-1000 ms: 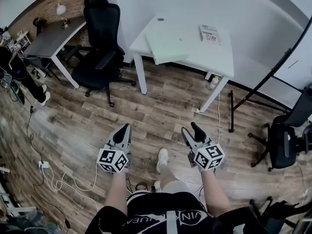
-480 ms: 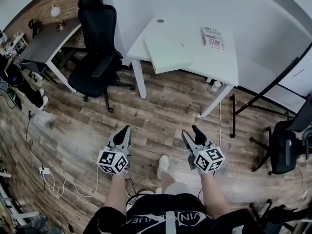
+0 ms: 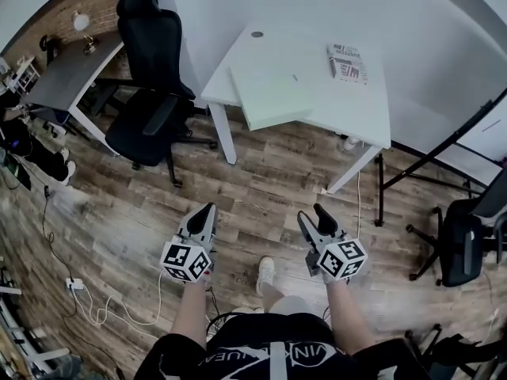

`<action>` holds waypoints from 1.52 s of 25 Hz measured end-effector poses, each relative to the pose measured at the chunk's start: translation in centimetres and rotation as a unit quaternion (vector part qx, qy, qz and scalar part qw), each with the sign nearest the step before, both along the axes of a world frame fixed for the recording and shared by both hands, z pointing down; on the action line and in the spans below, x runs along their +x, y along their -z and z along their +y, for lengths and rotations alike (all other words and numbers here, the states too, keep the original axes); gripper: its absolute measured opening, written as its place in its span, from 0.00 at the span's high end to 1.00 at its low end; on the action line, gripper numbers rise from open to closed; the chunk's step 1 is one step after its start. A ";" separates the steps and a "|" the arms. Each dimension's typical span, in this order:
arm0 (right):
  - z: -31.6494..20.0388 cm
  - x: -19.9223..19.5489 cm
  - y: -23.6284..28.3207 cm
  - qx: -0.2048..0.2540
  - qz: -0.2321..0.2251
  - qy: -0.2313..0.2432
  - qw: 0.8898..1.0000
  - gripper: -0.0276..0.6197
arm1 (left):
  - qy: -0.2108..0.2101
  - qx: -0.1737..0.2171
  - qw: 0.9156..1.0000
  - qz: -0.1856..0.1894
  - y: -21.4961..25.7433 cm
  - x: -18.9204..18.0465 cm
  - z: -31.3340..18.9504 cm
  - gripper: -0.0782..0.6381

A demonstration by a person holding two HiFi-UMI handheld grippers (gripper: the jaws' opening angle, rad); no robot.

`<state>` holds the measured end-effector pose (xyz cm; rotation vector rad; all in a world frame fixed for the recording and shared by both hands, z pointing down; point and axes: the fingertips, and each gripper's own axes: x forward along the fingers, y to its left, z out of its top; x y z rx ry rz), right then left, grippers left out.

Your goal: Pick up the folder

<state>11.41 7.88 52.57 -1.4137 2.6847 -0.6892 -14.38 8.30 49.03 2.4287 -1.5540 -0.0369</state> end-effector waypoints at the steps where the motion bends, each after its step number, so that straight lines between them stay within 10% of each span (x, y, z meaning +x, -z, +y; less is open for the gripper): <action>1: -0.5 -0.1 0.0 -0.001 -0.001 0.001 1.000 0.61 | 0.001 -0.001 1.000 -0.001 0.0 -0.1 -0.5 0.87; 38: -16.6 -2.2 -1.8 -0.032 -0.044 0.033 0.998 0.60 | 0.031 -0.015 0.999 -0.008 -0.8 -1.7 -14.1 0.87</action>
